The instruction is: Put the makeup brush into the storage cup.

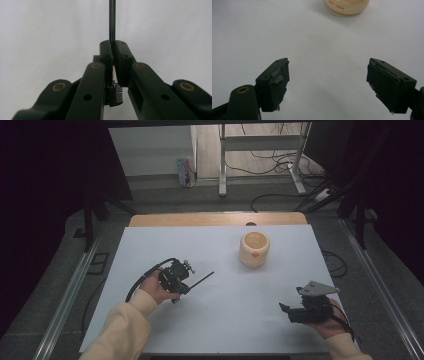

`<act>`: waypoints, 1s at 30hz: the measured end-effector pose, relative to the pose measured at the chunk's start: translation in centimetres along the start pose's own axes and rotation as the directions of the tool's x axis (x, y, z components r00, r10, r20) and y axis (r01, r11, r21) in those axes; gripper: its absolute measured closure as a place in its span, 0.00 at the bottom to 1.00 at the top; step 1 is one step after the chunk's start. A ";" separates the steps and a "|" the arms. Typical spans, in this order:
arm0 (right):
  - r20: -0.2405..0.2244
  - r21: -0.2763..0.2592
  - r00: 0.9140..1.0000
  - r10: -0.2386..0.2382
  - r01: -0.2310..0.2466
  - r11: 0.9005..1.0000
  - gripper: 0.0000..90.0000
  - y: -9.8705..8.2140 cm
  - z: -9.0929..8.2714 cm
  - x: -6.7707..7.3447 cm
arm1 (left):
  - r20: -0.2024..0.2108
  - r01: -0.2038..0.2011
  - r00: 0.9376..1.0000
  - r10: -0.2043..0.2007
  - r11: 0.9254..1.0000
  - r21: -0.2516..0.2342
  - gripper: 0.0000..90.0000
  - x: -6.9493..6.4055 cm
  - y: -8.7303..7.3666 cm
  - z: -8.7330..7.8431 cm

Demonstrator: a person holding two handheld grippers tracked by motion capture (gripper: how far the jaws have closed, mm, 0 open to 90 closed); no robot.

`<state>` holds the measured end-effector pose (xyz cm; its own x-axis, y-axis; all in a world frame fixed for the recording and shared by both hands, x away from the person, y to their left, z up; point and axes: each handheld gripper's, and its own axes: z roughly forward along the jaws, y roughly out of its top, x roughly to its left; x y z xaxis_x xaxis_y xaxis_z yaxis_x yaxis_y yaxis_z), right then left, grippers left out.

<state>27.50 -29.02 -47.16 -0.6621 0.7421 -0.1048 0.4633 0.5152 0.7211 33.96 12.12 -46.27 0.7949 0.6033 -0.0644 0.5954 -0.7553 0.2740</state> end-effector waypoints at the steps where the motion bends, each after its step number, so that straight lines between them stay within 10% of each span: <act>1: 0.000 -0.002 1.000 -0.002 0.002 1.000 0.20 0.0 0.1 0.1 | -0.002 -0.002 1.000 0.002 1.000 0.000 0.96 -0.1 0.1 0.0; 30: -0.018 -0.013 0.999 -0.036 0.036 0.999 0.20 1.4 0.9 1.1 | 0.001 -0.033 0.999 0.033 0.999 0.010 0.96 -0.7 1.5 0.3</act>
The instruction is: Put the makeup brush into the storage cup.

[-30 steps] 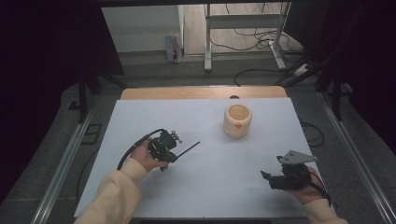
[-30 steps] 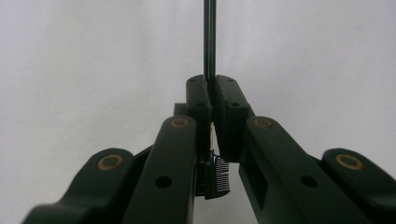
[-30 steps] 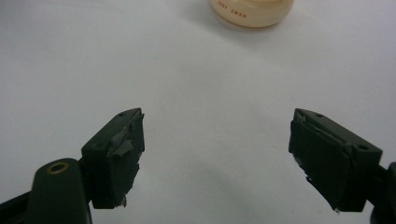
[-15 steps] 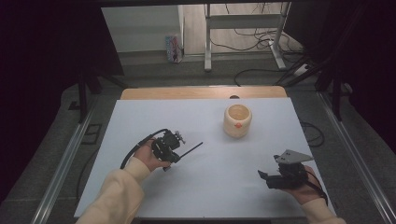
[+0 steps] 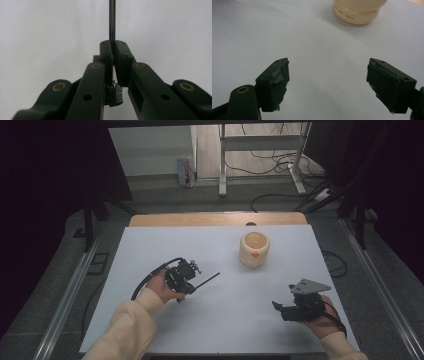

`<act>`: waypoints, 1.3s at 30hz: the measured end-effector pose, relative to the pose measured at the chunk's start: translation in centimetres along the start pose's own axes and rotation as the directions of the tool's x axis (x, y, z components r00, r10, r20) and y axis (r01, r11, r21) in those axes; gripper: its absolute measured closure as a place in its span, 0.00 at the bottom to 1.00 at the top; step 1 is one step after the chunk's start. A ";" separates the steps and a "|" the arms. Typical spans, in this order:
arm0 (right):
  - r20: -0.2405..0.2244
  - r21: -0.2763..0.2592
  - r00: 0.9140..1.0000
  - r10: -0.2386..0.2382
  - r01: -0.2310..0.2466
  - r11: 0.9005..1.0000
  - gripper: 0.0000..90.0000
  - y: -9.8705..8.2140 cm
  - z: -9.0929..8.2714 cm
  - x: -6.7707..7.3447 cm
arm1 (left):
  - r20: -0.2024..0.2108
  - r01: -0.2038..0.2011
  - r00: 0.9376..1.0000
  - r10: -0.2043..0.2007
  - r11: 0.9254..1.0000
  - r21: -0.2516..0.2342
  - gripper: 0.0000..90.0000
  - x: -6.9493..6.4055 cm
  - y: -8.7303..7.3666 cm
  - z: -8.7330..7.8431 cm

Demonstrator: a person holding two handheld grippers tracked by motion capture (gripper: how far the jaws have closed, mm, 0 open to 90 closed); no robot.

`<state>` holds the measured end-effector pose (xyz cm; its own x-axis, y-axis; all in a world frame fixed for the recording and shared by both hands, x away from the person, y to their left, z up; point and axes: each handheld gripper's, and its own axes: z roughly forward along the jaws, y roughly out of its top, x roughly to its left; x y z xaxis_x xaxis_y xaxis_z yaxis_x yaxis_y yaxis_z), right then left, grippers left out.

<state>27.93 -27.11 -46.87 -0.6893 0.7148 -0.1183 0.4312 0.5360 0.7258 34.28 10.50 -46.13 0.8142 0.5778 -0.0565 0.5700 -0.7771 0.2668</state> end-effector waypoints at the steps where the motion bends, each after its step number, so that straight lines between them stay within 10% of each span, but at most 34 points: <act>1: 0.000 -0.002 1.000 -0.001 0.001 1.000 0.20 0.0 0.1 0.0 | 0.000 0.001 1.000 -0.001 1.000 0.000 0.96 0.0 0.0 0.0; 39: -0.071 -0.037 0.995 -0.072 0.070 0.997 0.21 3.4 2.2 2.9 | 0.028 -0.029 0.999 0.029 1.000 0.012 0.96 -0.8 1.3 0.2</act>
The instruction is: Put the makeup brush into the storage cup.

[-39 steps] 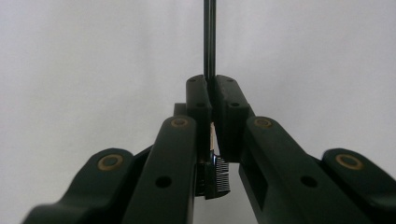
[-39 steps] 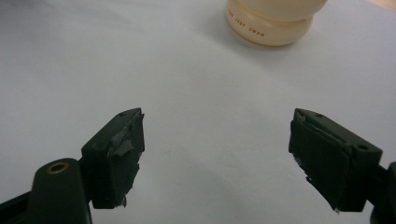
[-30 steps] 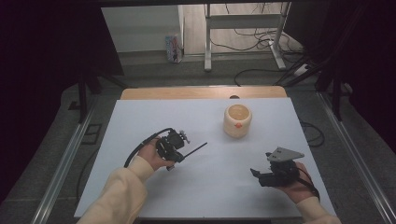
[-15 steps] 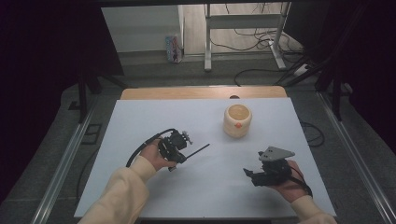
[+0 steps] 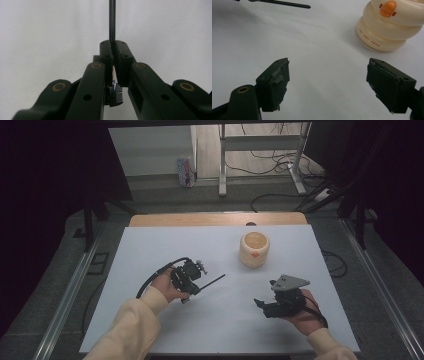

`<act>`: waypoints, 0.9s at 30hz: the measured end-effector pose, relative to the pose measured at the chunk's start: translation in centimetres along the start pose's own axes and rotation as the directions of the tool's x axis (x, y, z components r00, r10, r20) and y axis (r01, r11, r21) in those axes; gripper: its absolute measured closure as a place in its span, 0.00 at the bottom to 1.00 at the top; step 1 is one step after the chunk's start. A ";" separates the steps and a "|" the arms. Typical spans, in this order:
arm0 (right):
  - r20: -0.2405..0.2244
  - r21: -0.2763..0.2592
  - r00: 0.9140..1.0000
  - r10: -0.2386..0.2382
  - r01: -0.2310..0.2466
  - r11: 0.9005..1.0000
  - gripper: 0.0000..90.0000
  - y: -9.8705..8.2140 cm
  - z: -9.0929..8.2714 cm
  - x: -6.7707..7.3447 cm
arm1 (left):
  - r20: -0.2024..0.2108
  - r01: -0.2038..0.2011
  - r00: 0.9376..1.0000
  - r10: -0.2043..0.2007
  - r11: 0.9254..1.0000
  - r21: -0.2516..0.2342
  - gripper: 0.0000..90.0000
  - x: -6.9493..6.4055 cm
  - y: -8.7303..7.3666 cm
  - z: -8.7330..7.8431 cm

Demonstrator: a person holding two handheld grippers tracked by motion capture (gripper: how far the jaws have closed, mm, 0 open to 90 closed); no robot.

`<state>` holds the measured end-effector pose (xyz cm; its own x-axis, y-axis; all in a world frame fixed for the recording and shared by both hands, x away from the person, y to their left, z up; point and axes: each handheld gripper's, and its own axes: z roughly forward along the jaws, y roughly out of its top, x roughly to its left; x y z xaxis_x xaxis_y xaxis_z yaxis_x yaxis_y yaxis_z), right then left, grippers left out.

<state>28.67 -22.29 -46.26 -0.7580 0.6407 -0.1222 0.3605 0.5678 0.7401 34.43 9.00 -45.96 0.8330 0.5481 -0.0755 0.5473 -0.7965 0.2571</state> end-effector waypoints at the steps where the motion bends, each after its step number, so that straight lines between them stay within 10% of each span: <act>1: -0.001 0.001 1.000 -0.004 0.004 1.000 0.21 0.0 0.1 0.0 | -0.001 -0.001 1.000 0.001 1.000 0.000 0.95 0.0 0.0 0.0; 27: -0.034 -0.006 0.997 -0.072 0.072 0.997 0.21 2.2 1.7 1.8 | 0.011 -0.033 0.999 0.033 0.999 -0.003 0.95 -1.0 0.9 0.3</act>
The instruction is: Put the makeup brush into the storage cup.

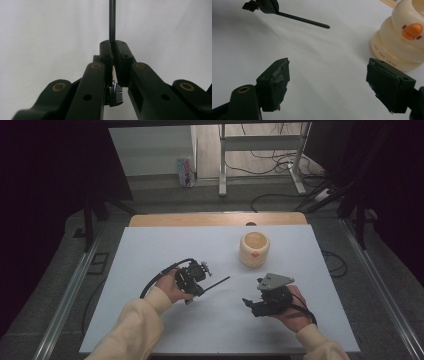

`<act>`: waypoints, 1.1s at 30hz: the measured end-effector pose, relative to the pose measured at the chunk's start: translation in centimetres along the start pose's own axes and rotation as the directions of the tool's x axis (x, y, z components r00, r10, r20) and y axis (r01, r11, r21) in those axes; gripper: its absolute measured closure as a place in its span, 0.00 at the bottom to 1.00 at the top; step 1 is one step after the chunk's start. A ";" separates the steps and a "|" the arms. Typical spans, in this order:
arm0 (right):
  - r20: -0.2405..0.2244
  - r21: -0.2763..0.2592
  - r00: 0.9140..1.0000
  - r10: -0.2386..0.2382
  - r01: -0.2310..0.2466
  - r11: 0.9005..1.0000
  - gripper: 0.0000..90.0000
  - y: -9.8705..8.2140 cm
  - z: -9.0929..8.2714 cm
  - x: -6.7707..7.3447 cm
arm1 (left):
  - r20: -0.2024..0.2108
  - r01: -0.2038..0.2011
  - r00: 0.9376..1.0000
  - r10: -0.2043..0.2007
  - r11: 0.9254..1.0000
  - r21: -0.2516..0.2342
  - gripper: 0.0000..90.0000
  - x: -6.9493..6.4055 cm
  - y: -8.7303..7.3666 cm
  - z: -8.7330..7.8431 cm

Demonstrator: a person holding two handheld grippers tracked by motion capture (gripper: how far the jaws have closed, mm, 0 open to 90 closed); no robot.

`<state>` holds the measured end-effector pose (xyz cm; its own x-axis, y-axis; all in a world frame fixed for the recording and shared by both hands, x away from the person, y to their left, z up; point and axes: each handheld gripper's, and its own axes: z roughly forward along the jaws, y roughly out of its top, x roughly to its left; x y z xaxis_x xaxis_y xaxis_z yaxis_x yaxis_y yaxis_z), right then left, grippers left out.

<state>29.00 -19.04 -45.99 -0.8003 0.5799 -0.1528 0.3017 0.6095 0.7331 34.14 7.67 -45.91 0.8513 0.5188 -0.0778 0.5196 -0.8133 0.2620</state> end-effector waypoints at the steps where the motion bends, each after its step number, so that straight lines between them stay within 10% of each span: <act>1: -0.001 0.000 1.000 -0.002 0.002 1.000 0.21 0.1 0.0 0.1 | 0.003 -0.004 1.000 0.003 1.000 0.003 0.95 -0.1 0.0 0.0; 33: -0.031 0.004 0.997 -0.064 0.064 0.998 0.22 1.6 1.8 1.5 | 0.028 -0.035 0.999 0.035 0.999 0.003 0.95 -0.8 1.0 0.3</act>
<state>29.19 -16.27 -46.25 -0.8336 0.5226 -0.1787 0.2516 0.6474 0.7194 33.95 6.38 -45.84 0.8706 0.4826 -0.0954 0.4896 -0.8316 0.2621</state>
